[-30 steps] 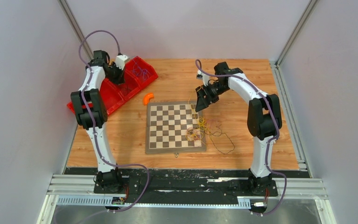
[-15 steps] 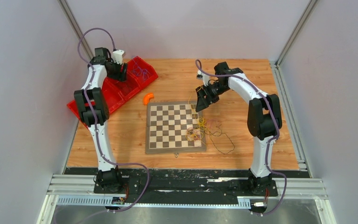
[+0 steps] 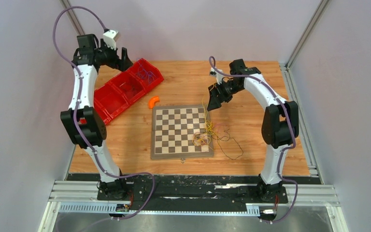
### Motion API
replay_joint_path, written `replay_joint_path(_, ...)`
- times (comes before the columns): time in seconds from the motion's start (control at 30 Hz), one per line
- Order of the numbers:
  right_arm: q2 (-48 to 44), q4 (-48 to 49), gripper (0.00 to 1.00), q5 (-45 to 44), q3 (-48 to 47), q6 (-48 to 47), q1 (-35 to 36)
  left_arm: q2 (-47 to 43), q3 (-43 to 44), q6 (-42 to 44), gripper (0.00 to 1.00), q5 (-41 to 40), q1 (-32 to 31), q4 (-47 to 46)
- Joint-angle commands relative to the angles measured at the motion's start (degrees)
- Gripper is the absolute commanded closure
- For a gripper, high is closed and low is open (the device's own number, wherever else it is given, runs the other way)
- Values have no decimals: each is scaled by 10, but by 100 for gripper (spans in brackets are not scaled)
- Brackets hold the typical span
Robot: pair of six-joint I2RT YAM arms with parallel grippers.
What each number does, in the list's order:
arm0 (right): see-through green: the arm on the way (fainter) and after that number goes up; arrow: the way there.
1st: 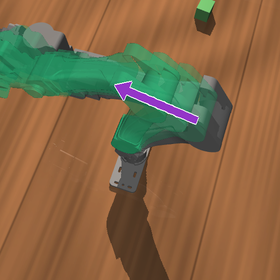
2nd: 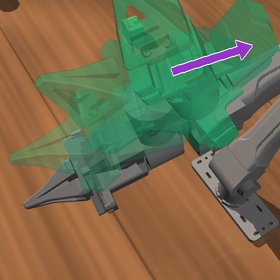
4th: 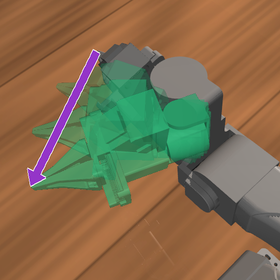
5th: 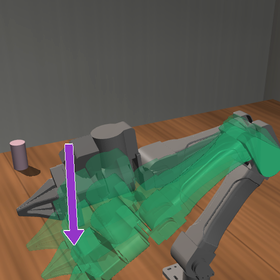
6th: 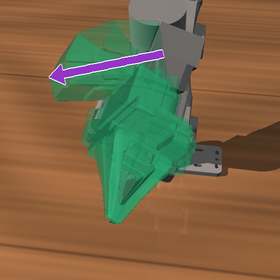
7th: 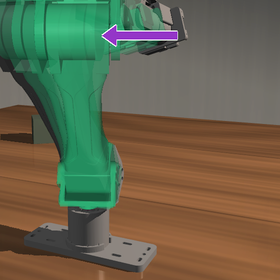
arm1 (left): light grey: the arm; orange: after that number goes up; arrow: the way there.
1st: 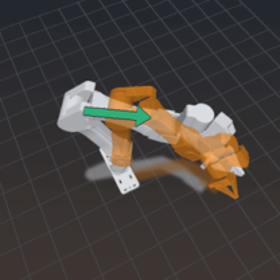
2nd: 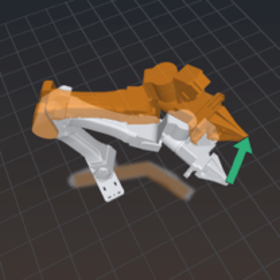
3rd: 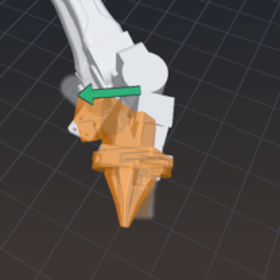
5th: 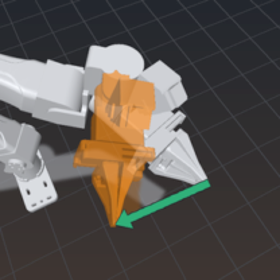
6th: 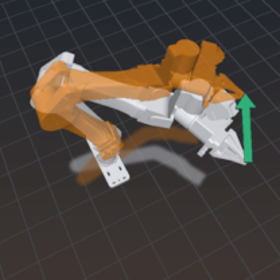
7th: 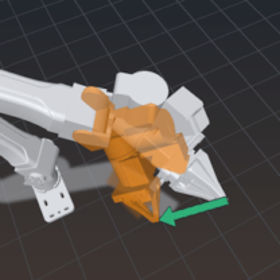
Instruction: Untangle the cables
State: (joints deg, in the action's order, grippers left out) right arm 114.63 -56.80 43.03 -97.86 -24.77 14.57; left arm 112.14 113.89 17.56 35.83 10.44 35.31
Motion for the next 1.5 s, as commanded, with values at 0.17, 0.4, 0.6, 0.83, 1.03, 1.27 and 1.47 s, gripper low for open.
replay_joint_path(0.17,-67,-27,13,19,45,-27,-41,-68,-208,-61,2,180,-169,-40)
replay_joint_path(0.4,-139,-21,20,117,58,-67,-49,-99,-359,-253,0,261,-295,-399)
replay_joint_path(0.6,-148,-29,22,153,46,-88,-47,-79,-353,-278,0,251,-352,-500)
replay_joint_path(0.83,-167,-39,23,170,51,-108,-34,-49,-324,-329,1,299,-378,-580)
replay_joint_path(1.03,-169,-42,24,169,61,-117,-30,-45,-324,-380,21,320,-384,-606)
replay_joint_path(1.27,-167,-39,25,166,61,-121,-16,-32,-333,-455,24,312,-403,-648)
replay_joint_path(1.47,-173,-38,25,164,65,-126,-3,-11,-308,-483,42,290,-409,-632)
